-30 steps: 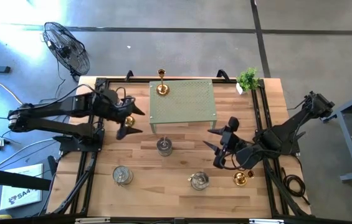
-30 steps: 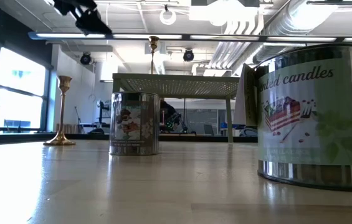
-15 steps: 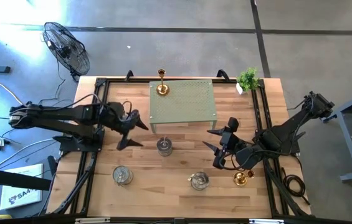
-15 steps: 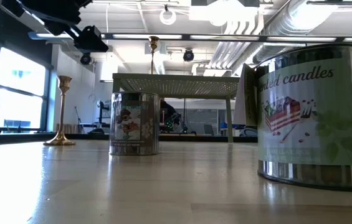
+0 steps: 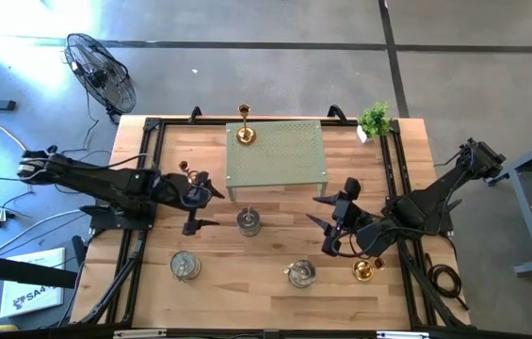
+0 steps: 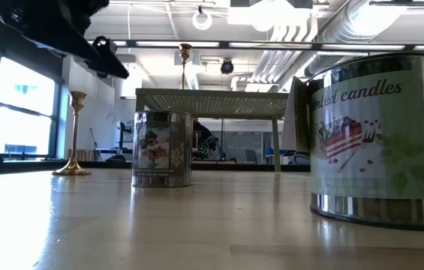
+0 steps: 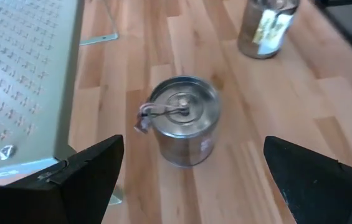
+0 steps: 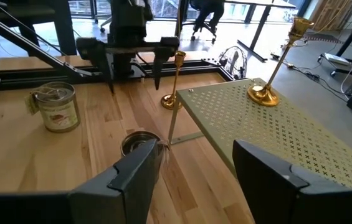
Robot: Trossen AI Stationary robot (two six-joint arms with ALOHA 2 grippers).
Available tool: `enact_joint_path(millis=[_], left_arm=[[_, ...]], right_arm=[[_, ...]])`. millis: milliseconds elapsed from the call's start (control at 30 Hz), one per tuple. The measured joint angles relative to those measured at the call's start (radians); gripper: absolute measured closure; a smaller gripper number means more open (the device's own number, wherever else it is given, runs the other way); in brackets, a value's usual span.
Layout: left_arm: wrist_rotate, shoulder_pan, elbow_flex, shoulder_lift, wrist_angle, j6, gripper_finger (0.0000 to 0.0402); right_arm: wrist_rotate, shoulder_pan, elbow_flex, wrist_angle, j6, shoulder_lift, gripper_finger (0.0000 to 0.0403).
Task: Pick & Place candle stick holders
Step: Put the top silver scented candle on the shelf
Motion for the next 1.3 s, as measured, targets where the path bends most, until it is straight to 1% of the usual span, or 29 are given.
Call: enact_joint_path(millis=[100,167,233,400,567,800,1300], left_arm=[[0.001,0.002,0.000,0.039,-0.012,-0.081,0.0023],[0.023,0.002,0.000,0.071,-0.009,-0.137,0.0023],[0.051,0.002,0.000,0.107,-0.010,-0.160,0.0023],[0.088,0.002,0.000,0.188,0.006,-0.148,0.0023],[0.091,0.002,0.001,0.254,0.057,-0.148,0.0023],[0.090,0.002,0.001,0.307,0.117,-0.113,0.0023],[0.088,0.002,0.001,0.426,0.254,-0.110,0.0023]], right_arm=[[-0.007,0.000,0.000,0.001,0.000,0.000,0.0199],[-0.014,0.000,0.000,0.002,0.000,0.000,0.0199],[-0.022,0.000,0.000,0.002,0.000,0.000,0.0199],[-0.024,0.000,0.000,0.003,0.000,0.000,0.0199],[-0.026,0.000,0.000,0.003,0.000,0.000,0.0199],[-0.027,0.000,0.000,0.004,0.000,0.000,0.0199],[-0.027,0.000,0.000,0.004,0.000,0.000,0.0199]])
